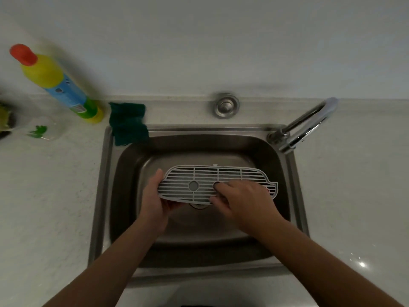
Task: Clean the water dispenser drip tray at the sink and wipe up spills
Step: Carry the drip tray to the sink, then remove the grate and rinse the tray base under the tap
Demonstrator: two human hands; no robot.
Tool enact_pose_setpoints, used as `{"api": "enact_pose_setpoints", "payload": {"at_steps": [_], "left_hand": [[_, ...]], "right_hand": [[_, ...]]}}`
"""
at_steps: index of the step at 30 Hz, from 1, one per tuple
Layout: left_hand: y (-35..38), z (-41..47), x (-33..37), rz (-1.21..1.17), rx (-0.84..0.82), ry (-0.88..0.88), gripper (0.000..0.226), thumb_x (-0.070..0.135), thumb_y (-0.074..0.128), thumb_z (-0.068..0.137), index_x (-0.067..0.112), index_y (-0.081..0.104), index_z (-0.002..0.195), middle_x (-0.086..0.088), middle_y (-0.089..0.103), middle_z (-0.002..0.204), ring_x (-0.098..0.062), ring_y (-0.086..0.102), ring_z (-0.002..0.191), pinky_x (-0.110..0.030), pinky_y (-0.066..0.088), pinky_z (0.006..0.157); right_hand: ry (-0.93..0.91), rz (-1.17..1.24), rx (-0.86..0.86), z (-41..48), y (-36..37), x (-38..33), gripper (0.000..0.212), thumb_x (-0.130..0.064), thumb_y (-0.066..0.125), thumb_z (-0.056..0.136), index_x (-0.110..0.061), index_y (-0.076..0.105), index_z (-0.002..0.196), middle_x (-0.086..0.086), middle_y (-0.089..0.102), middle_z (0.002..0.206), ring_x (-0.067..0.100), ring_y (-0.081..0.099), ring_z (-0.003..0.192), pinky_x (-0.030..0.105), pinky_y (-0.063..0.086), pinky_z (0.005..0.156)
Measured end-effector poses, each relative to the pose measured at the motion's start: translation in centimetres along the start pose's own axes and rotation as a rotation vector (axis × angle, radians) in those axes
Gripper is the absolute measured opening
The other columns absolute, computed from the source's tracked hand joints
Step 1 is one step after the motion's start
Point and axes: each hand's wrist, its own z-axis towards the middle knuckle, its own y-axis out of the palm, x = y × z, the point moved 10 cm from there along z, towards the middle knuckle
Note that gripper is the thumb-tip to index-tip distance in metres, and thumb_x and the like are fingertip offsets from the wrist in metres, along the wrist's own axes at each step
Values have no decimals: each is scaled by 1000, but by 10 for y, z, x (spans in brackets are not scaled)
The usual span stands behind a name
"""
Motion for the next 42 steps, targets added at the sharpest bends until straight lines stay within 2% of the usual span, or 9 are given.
{"api": "enact_pose_setpoints", "payload": {"at_steps": [4, 12, 17, 20, 23, 26, 29, 36, 42], "left_hand": [[-1, 5, -1, 10, -22, 1, 50, 56, 46, 101, 17, 71, 119, -12, 79, 111, -28, 77, 101, -42, 63, 74], [-4, 11, -13, 14, -28, -43, 51, 52, 45, 103, 13, 72, 121, -19, 77, 116, -31, 73, 103, -48, 59, 83], [-5, 10, -19, 6, -40, -71, 47, 52, 45, 104, 21, 80, 105, -14, 79, 113, -29, 76, 100, -50, 60, 87], [-6, 4, -22, -22, -19, -77, 35, 49, 53, 101, 30, 83, 98, -7, 80, 109, -27, 76, 100, -51, 63, 83], [-12, -4, -28, -84, 64, -93, 32, 51, 63, 94, 29, 84, 89, -7, 82, 101, -25, 78, 89, -43, 64, 69], [-20, -14, -31, -129, 138, -75, 29, 53, 67, 90, 28, 80, 99, -7, 82, 97, -31, 75, 98, -46, 64, 68], [-24, -27, -30, -138, 171, -13, 39, 56, 65, 91, 27, 73, 116, -12, 77, 114, -35, 70, 109, -47, 64, 70], [-26, -57, -25, -77, 243, 106, 45, 58, 61, 92, 25, 67, 122, -15, 65, 124, -36, 65, 113, -42, 64, 64], [-22, -75, -16, 57, 324, 254, 51, 63, 67, 83, 26, 66, 119, -12, 64, 124, -35, 64, 115, -46, 65, 73]], "right_hand": [[-55, 14, -90, 13, 11, -2, 35, -62, 45, 99, -30, 60, 104, -5, 70, 96, 20, 66, 85, 33, 42, 69], [-158, -145, -79, 10, 6, -6, 38, -57, 46, 102, -25, 64, 112, -1, 70, 101, 20, 68, 83, 39, 56, 70], [-139, -120, -76, 1, -10, 4, 41, -57, 44, 99, -24, 66, 111, 0, 71, 99, 20, 67, 81, 35, 50, 68], [-82, -83, -36, -13, -31, 20, 41, -59, 39, 97, -27, 64, 104, -6, 67, 89, 11, 56, 70, 30, 46, 64], [41, -113, -129, -29, -30, 53, 41, -69, 27, 94, -38, 53, 99, -16, 54, 84, 7, 52, 71, 28, 46, 68], [152, -135, -164, -49, -24, 95, 28, -68, 35, 98, -42, 45, 93, -17, 53, 83, 5, 53, 71, 27, 45, 67], [280, -146, -126, -75, -18, 143, 33, -67, 41, 98, -37, 52, 90, -14, 58, 78, 3, 57, 65, 27, 52, 64], [453, -207, 10, -126, -1, 236, 41, -69, 38, 99, -33, 51, 83, -13, 49, 61, -1, 45, 50, 21, 26, 44], [558, -184, 63, -157, 23, 276, 43, -69, 27, 98, -34, 47, 84, -14, 50, 64, 8, 54, 54, 31, 53, 55]]}}
